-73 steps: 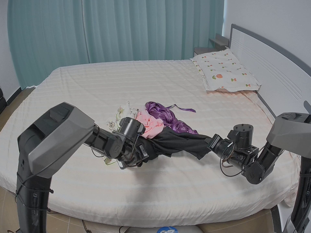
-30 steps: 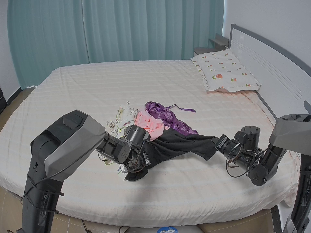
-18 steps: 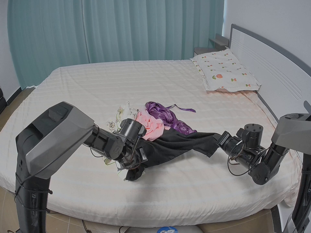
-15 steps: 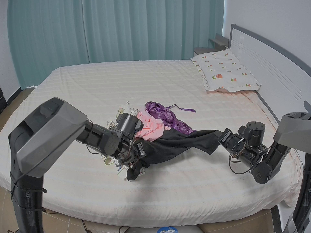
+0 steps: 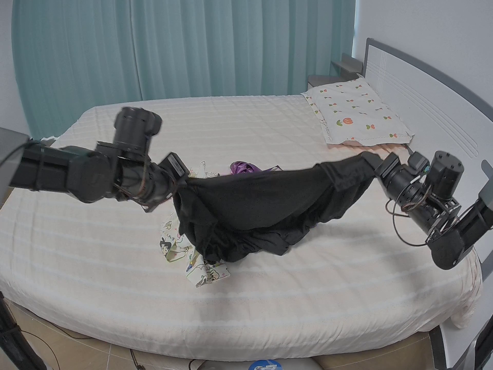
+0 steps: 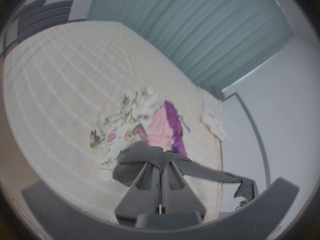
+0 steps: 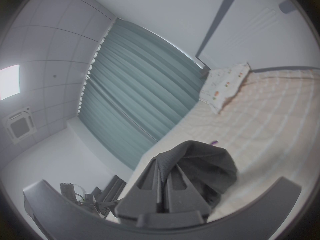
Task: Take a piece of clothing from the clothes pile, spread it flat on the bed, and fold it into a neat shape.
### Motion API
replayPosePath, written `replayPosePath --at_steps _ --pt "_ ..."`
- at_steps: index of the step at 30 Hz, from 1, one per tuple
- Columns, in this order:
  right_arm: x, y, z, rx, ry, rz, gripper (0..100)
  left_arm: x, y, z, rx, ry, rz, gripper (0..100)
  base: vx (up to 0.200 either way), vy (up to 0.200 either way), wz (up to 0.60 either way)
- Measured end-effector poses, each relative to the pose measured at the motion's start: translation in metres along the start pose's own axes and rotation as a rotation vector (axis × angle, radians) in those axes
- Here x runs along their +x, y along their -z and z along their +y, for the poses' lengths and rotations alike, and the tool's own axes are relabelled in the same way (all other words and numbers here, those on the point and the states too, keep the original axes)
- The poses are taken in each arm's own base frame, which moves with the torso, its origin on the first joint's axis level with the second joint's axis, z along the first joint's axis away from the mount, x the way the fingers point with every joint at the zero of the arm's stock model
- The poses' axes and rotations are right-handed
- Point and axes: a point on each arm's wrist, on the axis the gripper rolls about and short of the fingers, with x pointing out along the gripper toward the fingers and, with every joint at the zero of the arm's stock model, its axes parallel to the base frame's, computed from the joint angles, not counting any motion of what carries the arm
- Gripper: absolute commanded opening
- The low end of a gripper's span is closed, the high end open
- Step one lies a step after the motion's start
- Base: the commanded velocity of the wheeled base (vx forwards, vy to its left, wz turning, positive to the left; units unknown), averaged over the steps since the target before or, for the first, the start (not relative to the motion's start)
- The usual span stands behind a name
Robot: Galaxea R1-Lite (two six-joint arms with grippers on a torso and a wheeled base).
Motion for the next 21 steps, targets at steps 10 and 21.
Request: replayPosePath --at_steps 10,21 --pt "-0.007 0.016 0.056 0.013 -0.172 0.104 0 -0.045 0.004 -0.007 0.003 0.068 -0.022 0 0.000 0.000 0.00" --pt "-0.006 0.033 0.053 0.016 -0.152 0.158 0 -0.042 0.030 -0.011 0.035 0.069 0.051 0 0.000 0.000 0.00"
